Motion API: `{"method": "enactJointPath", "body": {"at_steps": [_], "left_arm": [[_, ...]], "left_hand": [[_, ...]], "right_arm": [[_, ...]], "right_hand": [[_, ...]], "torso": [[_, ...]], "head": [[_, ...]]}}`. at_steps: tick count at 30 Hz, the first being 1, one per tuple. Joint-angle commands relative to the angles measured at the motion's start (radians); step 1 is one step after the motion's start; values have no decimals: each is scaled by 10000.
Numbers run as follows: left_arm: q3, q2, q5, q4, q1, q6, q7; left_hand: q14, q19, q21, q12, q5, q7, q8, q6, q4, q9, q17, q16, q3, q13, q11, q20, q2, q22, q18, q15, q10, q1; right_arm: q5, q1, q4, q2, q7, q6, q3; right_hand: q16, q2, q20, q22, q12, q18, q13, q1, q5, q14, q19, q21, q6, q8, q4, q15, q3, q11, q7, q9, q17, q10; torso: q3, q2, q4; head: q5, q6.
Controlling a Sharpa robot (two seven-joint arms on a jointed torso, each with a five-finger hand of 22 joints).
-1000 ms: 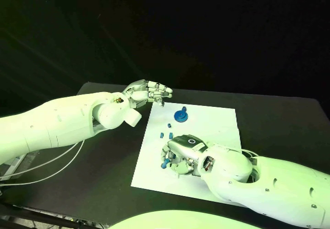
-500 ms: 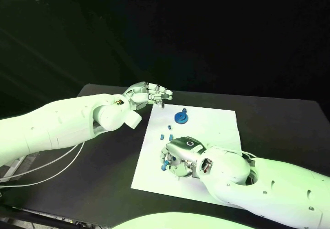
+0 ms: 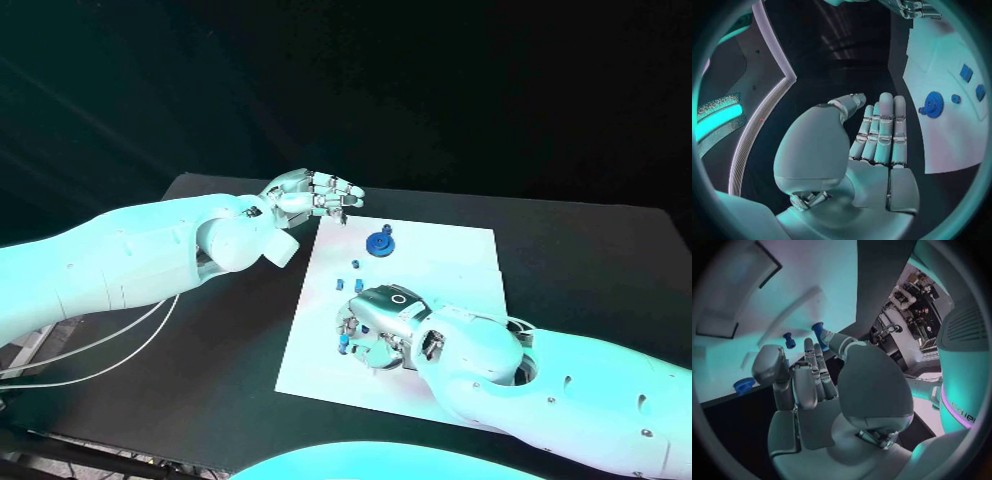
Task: Assemble the parts on the task board
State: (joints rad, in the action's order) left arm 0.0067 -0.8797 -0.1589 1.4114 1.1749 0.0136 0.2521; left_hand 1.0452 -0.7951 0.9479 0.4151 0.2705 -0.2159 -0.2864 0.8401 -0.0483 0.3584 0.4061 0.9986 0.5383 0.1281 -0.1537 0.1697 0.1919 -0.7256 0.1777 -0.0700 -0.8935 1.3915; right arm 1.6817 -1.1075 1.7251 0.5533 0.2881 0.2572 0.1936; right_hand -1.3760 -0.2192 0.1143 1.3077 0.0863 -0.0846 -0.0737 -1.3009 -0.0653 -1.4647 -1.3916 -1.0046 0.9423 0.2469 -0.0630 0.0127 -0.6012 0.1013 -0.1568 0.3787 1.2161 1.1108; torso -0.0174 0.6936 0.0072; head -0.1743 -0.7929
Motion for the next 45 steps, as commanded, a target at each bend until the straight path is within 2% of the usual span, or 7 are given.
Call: {"method": "enactJointPath", "body": {"at_steps": [1,10,17,27,33,40,45], "left_arm": [[7,25,-23,28,3,254,41],[7,-8,-48,21,2,307,56],[7,-10,-89,23,0,329,78],[7,-46,-63,8,-25,351,203],[6,-62,29,1,-37,331,319],[-6,-70,113,-20,-92,330,445],[-14,-54,135,-30,-154,302,471]], "left_hand": [[-67,-41,-58,62,-54,-12,-39,-47,8,11,11,20,-68,-14,18,11,-64,13,63,-24,75,43],[-73,-44,-63,68,-52,-9,-45,-47,19,13,11,17,-67,-15,21,9,-67,17,64,-21,75,63],[-73,-44,-63,68,-52,-9,-45,-47,19,13,11,17,-67,-15,21,9,-67,17,64,-21,75,63],[-83,-50,-73,75,-54,-12,-52,-56,33,16,12,11,-81,-17,19,6,-57,24,63,-20,84,80],[-93,-47,-146,96,-73,-20,-65,-86,-75,21,19,9,-174,-23,7,26,-47,70,53,-44,110,-51],[-108,-58,-248,124,-93,-17,-86,-122,-168,28,32,11,-256,-30,5,42,-42,138,52,-54,143,-129],[-104,-91,-383,164,-225,-10,-109,-157,-289,39,54,34,-408,-27,9,66,19,234,55,-63,171,-244]], "right_arm": [[-43,7,12,31,-161,463,2],[-360,6,288,466,-472,1089,-2],[-987,-147,892,1175,-979,1666,-44],[-5101,-911,1262,2959,-792,2459,-116],[-6174,-1084,1632,4116,-719,2310,-116],[-6555,-985,2110,5288,-217,1440,-46],[-6128,-858,2298,5727,336,945,-5]], "right_hand": [[127,-115,27,1229,-47,-157,22,17,50,-239,146,354,-78,-71,7,75,105,29,-7,-23,-182,-214],[456,-130,112,969,128,-304,47,-167,-19,-45,427,1318,-341,-359,-10,154,612,125,-48,-122,-719,-1090],[770,237,193,605,997,-419,-2,-1053,-346,76,539,2308,-599,-798,-730,230,2838,223,3,-373,-1226,-2096],[514,283,71,900,2397,-266,-243,-1069,-430,-115,119,1370,-309,-751,-1073,94,2012,61,-242,-478,-881,-705],[175,110,-339,1305,4961,-93,-2026,-610,-829,-289,-291,199,-40,285,-1344,-439,2267,-572,199,-24,-391,615],[-736,209,-432,1627,12177,83,-10775,-41,-1367,-589,-640,-973,-886,2170,-2233,-422,3414,-624,358,855,968,2283],[-1265,351,-432,1719,13439,157,-12691,642,-1712,-761,-746,-1422,-967,2615,-2277,-463,4087,-647,414,916,1960,3106]], "torso": [[1,-5,-16],[-4,-4,-1],[15,-22,-16],[66,-94,-58],[80,-138,-60],[88,-251,-177],[97,-331,-234]], "head": [[-23,-16],[30,10],[150,87],[777,165],[1335,173],[1756,152],[1792,-21]]}}
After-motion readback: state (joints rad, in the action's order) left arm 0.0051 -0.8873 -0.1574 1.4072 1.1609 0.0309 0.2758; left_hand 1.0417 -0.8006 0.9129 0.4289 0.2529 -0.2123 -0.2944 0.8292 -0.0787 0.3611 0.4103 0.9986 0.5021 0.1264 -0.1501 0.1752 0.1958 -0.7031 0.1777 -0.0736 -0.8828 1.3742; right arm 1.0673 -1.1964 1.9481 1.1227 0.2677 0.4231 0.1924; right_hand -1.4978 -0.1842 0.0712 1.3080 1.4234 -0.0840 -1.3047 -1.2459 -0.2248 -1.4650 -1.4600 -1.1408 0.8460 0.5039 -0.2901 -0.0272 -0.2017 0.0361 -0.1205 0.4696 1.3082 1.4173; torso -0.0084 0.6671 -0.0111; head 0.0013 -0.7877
